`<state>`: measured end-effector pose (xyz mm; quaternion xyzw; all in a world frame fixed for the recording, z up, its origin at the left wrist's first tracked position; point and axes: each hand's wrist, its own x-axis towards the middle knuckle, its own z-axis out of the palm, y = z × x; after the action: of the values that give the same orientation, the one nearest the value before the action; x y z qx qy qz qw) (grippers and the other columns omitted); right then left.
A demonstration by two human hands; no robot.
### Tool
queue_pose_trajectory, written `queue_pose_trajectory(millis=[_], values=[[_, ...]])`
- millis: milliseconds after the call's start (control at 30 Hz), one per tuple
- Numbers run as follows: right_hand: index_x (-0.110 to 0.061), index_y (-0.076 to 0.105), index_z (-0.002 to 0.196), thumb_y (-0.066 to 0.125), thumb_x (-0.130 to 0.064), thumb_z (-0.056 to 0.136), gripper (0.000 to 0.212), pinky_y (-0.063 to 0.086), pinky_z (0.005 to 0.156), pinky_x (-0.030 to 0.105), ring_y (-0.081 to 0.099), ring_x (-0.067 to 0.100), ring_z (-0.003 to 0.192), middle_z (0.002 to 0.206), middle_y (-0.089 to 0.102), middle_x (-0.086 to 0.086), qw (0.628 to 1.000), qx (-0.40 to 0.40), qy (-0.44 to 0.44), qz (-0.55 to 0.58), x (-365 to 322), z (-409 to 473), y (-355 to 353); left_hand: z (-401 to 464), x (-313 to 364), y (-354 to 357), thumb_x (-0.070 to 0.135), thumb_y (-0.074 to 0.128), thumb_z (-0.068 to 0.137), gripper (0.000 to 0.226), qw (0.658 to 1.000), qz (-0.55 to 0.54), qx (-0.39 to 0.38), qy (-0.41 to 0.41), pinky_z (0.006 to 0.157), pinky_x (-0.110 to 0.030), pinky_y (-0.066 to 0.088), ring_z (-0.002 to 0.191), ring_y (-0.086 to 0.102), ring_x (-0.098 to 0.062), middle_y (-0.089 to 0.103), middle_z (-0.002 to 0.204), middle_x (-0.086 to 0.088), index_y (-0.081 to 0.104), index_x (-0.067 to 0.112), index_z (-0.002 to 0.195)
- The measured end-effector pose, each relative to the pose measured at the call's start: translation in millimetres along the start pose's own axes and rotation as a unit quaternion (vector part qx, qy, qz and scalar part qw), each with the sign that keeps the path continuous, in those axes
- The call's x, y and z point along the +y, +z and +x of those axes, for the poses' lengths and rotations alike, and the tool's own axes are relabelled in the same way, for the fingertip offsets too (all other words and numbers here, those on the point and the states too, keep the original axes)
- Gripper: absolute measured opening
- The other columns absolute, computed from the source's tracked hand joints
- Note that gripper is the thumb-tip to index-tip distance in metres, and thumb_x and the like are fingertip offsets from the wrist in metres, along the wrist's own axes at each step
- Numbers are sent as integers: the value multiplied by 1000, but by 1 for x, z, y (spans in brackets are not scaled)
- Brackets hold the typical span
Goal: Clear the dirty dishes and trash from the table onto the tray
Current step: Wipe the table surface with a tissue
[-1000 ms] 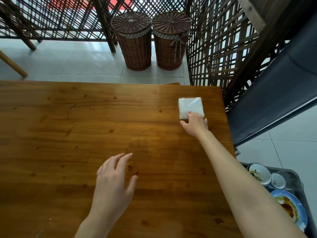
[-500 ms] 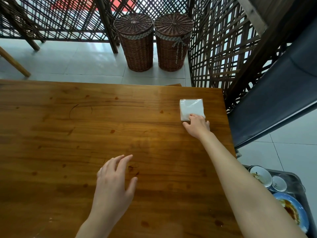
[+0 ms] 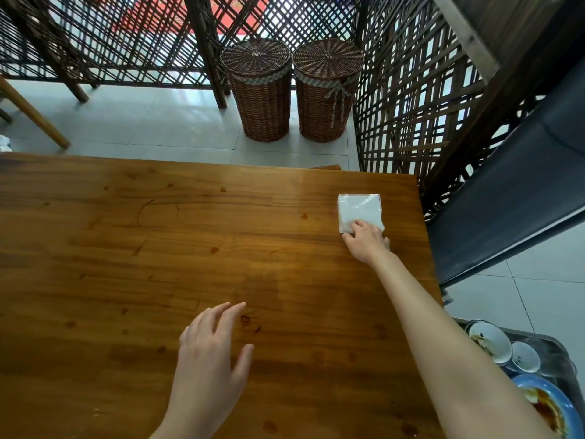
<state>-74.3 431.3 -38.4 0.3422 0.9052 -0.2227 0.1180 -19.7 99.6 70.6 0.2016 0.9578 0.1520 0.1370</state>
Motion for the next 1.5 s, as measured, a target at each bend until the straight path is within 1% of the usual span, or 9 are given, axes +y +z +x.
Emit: queue_pose_trajectory(millis=[133, 233, 433, 700, 967, 1167, 1367, 1433, 1500], values=[[-14, 44, 136, 36, -40, 97, 47, 32, 104, 52, 35, 28, 130, 146, 37, 5, 1000, 11, -15, 15, 0, 3, -4, 1, -4, 1, 43, 59, 87, 62, 1000, 1, 1, -1, 116, -33, 23, 137, 27, -10, 36, 144, 12, 30, 38, 142], [-20, 48, 135, 36, -41, 98, 44, 26, 107, 53, 28, 30, 135, 150, 31, 3, 999, -17, -7, 39, 0, 6, -3, 1, -4, 3, 45, 57, 87, 62, 1000, -1, 1, -3, 116, -32, 23, 137, 25, -9, 34, 144, 13, 28, 39, 142], [-17, 41, 138, 35, -39, 98, 46, 30, 103, 50, 32, 28, 131, 144, 38, 5, 999, -5, 4, 33, -5, 3, 0, -1, -8, 5, 44, 59, 86, 62, 1000, -6, 3, -10, 114, -32, 24, 136, 27, -9, 36, 143, 13, 31, 39, 141], [-12, 35, 142, 36, -38, 98, 50, 32, 103, 50, 32, 28, 132, 148, 33, 5, 998, 21, 5, 55, -4, -3, 1, -4, -10, 6, 44, 60, 86, 63, 1000, -14, 5, -19, 113, -32, 25, 135, 28, -9, 36, 142, 13, 31, 39, 141], [-10, 40, 140, 39, -35, 98, 49, 27, 107, 48, 31, 26, 134, 149, 35, 5, 984, 133, -19, 119, -10, -13, -23, -8, -4, 4, 45, 58, 87, 62, 1000, -27, 6, -15, 115, -31, 24, 136, 26, -8, 34, 143, 14, 29, 39, 142], [-8, 39, 141, 38, -33, 99, 49, 24, 110, 47, 28, 26, 136, 150, 32, 6, 984, 157, -66, 52, -9, -22, -51, -13, -2, 1, 45, 57, 88, 61, 999, -33, 6, -7, 115, -31, 22, 136, 25, -8, 34, 143, 14, 29, 39, 142], [-3, 40, 140, 42, -24, 98, 46, 23, 113, 45, 28, 26, 138, 150, 34, 9, 958, 257, -113, 67, -16, -37, -79, -19, -3, -1, 45, 54, 89, 60, 999, -30, 11, -4, 115, -29, 20, 136, 24, -7, 32, 143, 15, 27, 40, 142], [-2, 44, 137, 43, -20, 98, 44, 24, 113, 44, 30, 26, 137, 147, 39, 10, 939, 301, -133, 98, -20, -45, -87, -21, -4, -2, 45, 55, 89, 59, 999, -32, 13, -5, 114, -29, 21, 136, 24, -7, 32, 143, 15, 28, 40, 141], [-2, 48, 134, 45, -18, 97, 41, 26, 111, 41, 33, 25, 134, 143, 45, 8, 929, 313, -137, 143, -22, -55, -90, -23, -3, -2, 44, 55, 89, 59, 999, -38, 11, -4, 114, -29, 21, 136, 24, -7, 32, 143, 15, 28, 39, 141]])
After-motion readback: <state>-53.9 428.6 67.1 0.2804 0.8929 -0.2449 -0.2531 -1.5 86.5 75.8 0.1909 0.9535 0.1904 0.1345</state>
